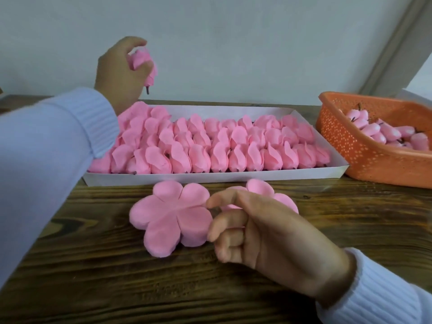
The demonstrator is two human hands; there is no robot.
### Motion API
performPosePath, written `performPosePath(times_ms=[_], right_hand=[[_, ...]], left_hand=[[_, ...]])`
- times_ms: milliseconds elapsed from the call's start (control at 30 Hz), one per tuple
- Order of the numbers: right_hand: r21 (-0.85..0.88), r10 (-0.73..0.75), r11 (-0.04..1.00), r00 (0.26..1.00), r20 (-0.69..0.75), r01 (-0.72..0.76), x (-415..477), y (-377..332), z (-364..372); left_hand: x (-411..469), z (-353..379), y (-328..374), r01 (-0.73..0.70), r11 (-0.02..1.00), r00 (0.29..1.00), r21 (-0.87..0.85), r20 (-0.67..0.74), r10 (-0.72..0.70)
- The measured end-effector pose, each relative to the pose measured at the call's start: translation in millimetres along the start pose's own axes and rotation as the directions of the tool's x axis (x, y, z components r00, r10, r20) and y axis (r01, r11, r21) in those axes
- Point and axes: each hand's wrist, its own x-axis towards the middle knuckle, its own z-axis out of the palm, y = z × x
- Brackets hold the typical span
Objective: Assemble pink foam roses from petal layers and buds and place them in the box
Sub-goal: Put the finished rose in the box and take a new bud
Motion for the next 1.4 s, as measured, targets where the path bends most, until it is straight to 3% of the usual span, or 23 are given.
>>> performPosePath(times_ms=[267,467,733,967,1200,1400], right_hand=[[-0.036,0.026,0.999,0.999,0.042,-0.024,0,-1,-2],[-0.016,0.058,0.998,0.996,0.07,-0.057,1,0,-2],[0.025,0.073,0.997,0.996,0.058,-0.074,0,2,-3],[0.003,0.078,0.997,0.995,0.054,-0.079,0,1,-1],[0.0,0.096,0.995,0.995,0.028,-0.096,-1,-1,1],[0.009,0.102,0.995,0.995,0.021,-0.102,-1,-1,3]], left_hand=[[27,34,-13,-0.081,0.988,0.975,0.131,0.217,0.051],[31,51,-39,-0.175,0.922,0.908,0.346,0.418,0.015],[32,58,-60,-0.226,0.87,0.883,0.439,0.47,-0.008],[35,62,-70,-0.238,0.676,0.888,0.698,0.437,-0.139],[37,66,-73,-0.207,0.565,0.892,0.799,0.391,-0.226],[35,65,-72,-0.298,0.423,0.85,0.855,0.44,-0.29]])
